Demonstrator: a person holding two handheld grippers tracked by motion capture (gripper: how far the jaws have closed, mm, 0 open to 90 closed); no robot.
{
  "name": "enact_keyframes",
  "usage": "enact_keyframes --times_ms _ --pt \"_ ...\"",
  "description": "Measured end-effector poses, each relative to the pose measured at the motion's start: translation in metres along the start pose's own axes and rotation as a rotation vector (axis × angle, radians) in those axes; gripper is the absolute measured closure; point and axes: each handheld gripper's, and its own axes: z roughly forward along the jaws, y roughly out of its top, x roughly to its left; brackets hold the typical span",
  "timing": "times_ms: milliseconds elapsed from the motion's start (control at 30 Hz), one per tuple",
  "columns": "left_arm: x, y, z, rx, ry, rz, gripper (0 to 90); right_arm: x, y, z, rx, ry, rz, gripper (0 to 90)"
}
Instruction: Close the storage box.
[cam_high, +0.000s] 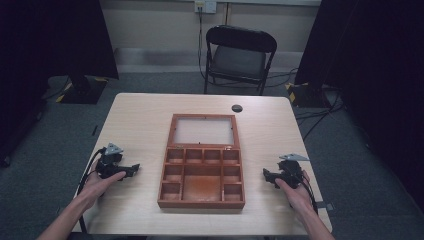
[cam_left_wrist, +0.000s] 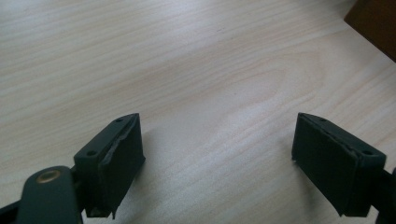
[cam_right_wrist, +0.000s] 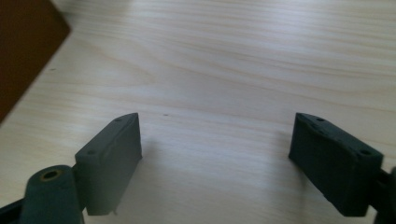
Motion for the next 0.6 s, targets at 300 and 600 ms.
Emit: enact_keyframes --times_ms 300,600 --pt "-0.004 0.008 -0.004 -0.017 -0.003 -0.021 18.4 0.006 0.011 -0.006 -0.017 0.080 0.006 18.4" --pt "-0.024 0.029 -0.007 -0.064 -0.036 0.038 20.0 0.019 0.029 -0.002 -0.032 0.116 -0.019 19.3"
